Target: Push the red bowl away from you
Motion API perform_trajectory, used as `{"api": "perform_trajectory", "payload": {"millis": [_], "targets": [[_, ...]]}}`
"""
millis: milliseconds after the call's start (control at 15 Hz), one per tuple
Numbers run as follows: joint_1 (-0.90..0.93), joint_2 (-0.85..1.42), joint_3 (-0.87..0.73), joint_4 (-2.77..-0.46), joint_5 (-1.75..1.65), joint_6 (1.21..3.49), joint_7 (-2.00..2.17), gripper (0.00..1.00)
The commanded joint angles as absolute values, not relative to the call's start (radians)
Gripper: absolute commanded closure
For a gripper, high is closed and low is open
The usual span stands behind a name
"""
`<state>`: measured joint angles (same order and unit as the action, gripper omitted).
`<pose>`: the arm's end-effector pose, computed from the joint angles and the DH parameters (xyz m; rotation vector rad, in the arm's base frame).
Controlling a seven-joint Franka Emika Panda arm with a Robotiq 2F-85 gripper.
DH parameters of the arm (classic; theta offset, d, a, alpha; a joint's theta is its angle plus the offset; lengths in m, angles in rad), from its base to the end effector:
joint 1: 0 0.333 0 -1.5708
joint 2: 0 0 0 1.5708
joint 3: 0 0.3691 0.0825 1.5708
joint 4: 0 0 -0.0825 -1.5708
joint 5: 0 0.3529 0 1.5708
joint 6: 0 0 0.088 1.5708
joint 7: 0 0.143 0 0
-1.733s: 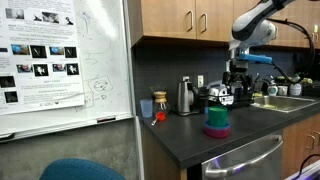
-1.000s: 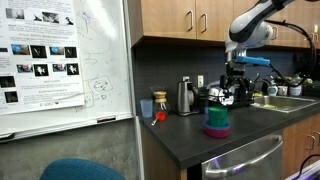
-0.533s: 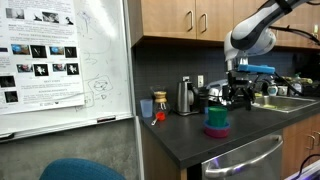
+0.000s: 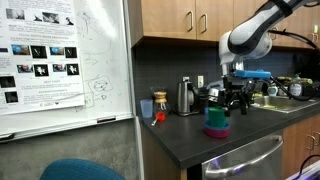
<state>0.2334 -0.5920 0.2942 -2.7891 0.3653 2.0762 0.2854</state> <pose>0.2229 0.1595 0.3862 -3.0424 0.0235 0.2555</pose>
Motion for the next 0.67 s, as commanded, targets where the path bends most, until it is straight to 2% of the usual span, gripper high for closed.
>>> {"api": "perform_trajectory", "payload": {"millis": [0,600], "targets": [[0.259,-0.522,0.293,-2.789,0.376,2.143,0.280,0.00],[0.260,-0.366,0.249,-2.789,0.373,2.234,0.197,0.00]]}}
